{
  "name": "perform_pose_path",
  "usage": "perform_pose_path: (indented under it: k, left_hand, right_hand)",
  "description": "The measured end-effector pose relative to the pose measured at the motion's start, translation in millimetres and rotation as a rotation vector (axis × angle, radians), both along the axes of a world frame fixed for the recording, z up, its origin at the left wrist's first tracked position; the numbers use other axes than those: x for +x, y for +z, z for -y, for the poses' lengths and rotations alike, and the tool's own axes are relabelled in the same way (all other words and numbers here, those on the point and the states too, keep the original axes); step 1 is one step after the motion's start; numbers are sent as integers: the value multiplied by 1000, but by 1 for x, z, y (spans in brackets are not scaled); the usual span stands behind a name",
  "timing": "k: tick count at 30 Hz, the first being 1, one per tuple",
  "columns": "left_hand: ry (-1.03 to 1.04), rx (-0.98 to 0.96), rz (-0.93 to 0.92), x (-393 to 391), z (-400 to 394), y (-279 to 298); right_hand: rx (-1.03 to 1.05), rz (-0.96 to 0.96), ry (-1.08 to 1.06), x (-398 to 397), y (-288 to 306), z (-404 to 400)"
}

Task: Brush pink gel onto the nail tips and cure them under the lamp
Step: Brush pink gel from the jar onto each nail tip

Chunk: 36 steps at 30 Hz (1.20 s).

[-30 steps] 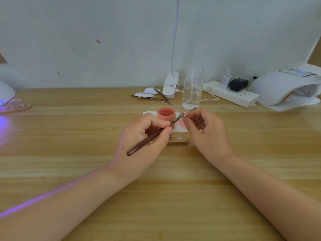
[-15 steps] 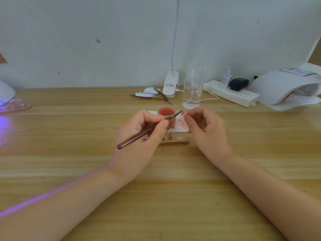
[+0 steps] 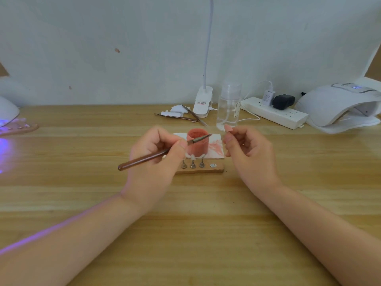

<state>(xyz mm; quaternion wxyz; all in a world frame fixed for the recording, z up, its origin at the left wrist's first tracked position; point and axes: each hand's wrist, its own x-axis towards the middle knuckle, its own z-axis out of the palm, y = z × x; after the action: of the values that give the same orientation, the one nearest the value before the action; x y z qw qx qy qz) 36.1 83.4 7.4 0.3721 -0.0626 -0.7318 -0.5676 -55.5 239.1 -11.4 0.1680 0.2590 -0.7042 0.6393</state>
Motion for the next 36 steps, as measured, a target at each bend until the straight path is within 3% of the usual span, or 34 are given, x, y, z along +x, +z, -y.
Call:
perform_pose_path:
  k: [5, 10, 15, 36]
  left_hand:
    - [31, 96, 20, -6, 6, -1]
    - [36, 156, 17, -9, 10, -1]
    - [43, 164, 17, -11, 12, -2]
    - [27, 134, 38, -11, 13, -5]
  right_hand:
    - [43, 73, 2, -4, -3, -2]
    - [368, 132, -150, -14, -8, -8]
    - [549, 199, -94, -14, -9, -6]
    - [612, 297, 106, -18, 3, -19]
